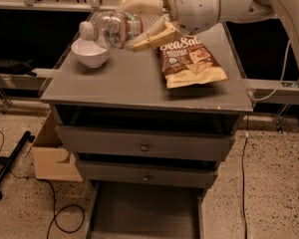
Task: Pick water bottle from bottom drawer and place on counter
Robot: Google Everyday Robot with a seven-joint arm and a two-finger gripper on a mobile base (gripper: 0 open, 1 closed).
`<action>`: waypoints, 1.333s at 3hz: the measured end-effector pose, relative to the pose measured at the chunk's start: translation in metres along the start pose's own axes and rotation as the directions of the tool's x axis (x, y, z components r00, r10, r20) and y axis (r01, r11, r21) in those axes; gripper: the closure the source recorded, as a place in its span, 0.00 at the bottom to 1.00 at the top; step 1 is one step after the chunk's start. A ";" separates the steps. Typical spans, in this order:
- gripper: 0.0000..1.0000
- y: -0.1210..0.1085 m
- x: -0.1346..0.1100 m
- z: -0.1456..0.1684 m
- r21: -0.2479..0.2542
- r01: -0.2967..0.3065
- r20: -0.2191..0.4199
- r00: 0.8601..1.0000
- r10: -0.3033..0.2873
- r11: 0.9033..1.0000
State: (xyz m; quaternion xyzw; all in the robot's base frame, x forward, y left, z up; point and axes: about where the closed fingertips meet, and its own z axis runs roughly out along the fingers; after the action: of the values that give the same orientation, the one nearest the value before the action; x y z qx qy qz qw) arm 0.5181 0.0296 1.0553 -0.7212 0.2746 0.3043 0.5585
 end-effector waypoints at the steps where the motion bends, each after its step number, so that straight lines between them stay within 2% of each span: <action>1: 1.00 0.002 0.000 -0.005 0.006 -0.004 -0.008 1.000 0.004 1.000; 2: 1.00 -0.005 0.003 0.000 -0.031 -0.025 -0.038 0.999 0.024 0.999; 3: 1.00 -0.003 0.023 0.002 -0.058 -0.079 -0.056 0.996 0.076 0.995; 4: 1.00 0.015 0.063 -0.001 -0.033 -0.160 -0.042 0.986 0.159 0.987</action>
Offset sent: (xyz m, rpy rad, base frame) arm 0.0166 0.0028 0.0027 -0.1330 0.0429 -0.0049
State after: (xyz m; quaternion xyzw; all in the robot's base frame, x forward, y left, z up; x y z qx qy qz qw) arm 0.5494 0.0215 0.9990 -0.7129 0.3367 0.3387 0.5135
